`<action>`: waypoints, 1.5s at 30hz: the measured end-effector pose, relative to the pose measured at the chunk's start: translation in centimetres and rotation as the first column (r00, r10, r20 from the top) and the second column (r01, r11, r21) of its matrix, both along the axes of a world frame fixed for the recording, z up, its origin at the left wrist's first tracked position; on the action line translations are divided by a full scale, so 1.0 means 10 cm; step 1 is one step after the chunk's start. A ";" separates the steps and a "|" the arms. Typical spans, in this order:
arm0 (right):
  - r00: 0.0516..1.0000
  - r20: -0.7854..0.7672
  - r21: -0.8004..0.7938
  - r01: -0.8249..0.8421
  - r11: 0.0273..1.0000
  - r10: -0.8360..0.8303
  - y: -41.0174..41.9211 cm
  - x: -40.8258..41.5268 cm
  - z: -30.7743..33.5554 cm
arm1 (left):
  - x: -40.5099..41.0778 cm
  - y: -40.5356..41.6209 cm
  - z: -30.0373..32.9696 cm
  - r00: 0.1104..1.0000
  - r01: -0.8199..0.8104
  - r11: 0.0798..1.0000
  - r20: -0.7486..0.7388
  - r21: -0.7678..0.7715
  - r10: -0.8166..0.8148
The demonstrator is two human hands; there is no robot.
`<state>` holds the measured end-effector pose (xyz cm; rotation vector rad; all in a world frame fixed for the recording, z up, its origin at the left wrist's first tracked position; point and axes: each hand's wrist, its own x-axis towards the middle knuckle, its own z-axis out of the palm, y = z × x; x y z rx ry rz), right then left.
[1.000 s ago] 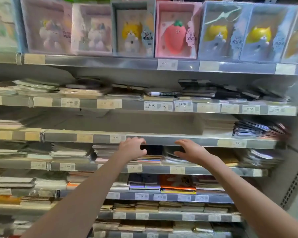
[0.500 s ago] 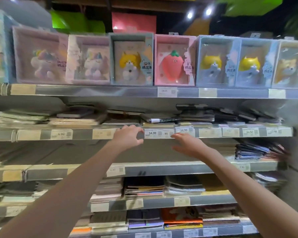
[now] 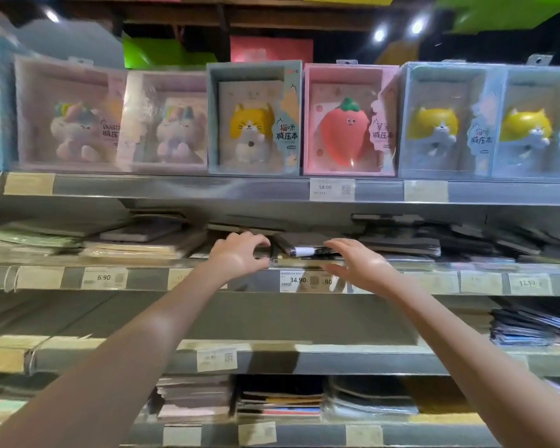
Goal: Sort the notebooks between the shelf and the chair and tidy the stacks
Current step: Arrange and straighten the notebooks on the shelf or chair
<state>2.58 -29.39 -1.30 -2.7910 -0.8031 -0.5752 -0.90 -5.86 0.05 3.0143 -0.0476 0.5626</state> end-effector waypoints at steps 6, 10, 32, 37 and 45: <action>0.996 0.081 -0.032 -0.018 0.999 0.021 0.06 0.43 0.07 | 0.37 0.07 0.13 0.997 -0.017 0.998 0.071 -0.062 0.021; 0.997 0.058 0.026 -0.044 0.999 0.042 0.09 0.62 -0.03 | 0.70 0.19 0.12 0.999 -0.032 0.996 0.027 -0.088 0.034; 0.857 0.513 0.246 -0.196 0.949 0.044 0.11 0.80 -0.31 | 1.86 0.73 0.05 0.998 0.047 0.998 0.044 -0.034 -0.045; 0.833 0.552 0.260 -0.203 0.944 0.027 0.12 0.77 -0.31 | 1.75 0.68 0.11 0.990 0.055 0.991 0.124 0.121 -0.070; 0.768 0.639 0.219 -0.237 0.947 0.044 0.09 0.68 -0.33 | 1.23 0.70 0.36 0.996 0.056 0.994 0.058 0.097 -0.062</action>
